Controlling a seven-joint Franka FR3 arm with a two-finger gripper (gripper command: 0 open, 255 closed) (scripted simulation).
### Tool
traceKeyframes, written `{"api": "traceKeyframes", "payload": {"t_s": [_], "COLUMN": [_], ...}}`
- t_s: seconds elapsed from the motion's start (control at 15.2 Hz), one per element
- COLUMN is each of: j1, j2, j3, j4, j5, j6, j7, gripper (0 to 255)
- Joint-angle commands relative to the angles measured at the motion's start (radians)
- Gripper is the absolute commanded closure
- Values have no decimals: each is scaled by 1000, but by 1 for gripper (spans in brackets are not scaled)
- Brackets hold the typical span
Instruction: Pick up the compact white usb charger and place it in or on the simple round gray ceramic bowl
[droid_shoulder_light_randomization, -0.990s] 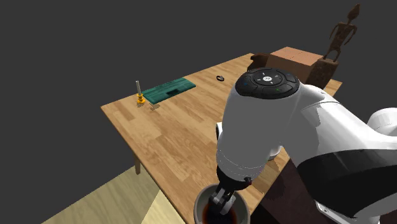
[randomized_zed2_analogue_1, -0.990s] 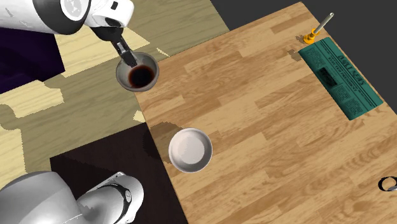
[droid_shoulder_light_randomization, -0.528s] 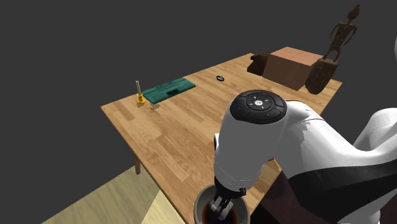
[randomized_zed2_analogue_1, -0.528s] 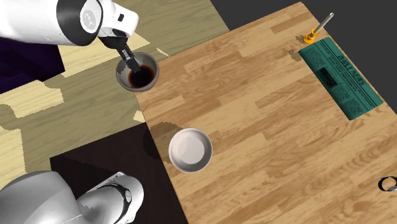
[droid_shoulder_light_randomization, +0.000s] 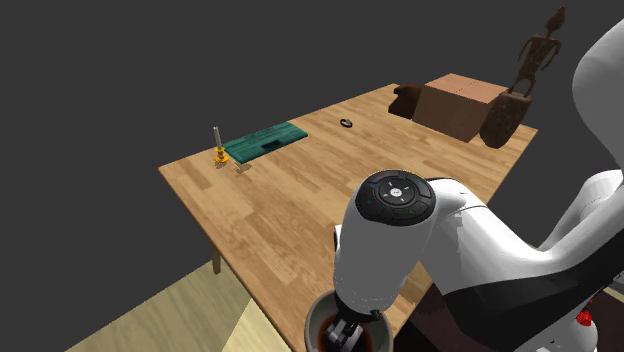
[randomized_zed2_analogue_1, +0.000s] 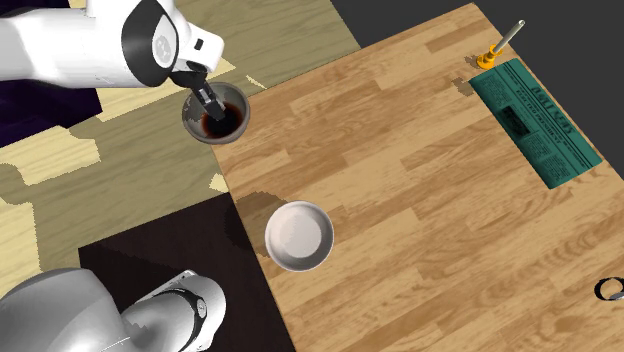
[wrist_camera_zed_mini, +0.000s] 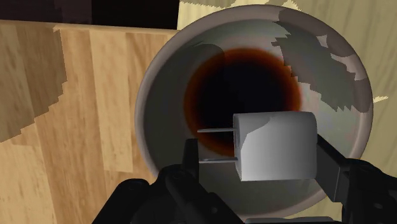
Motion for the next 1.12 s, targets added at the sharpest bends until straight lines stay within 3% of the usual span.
{"api": "traceKeyframes", "payload": {"t_s": [0.0, 0.26, 0.33, 0.66, 0.86, 1.06], "j1": [0, 0, 0, 0, 0, 9], "j2": [2, 2, 2, 2, -111, -135], "j3": [0, 0, 0, 0, 2, -9], "j4": [0, 0, 0, 0, 35, 47], "j5": [-3, -3, -3, -3, 123, 147], "j6": [1, 1, 1, 1, -103, -132], "j7": [2, 2, 2, 2, -91, -108], "gripper": [255, 255, 0, 0, 0, 0]}}
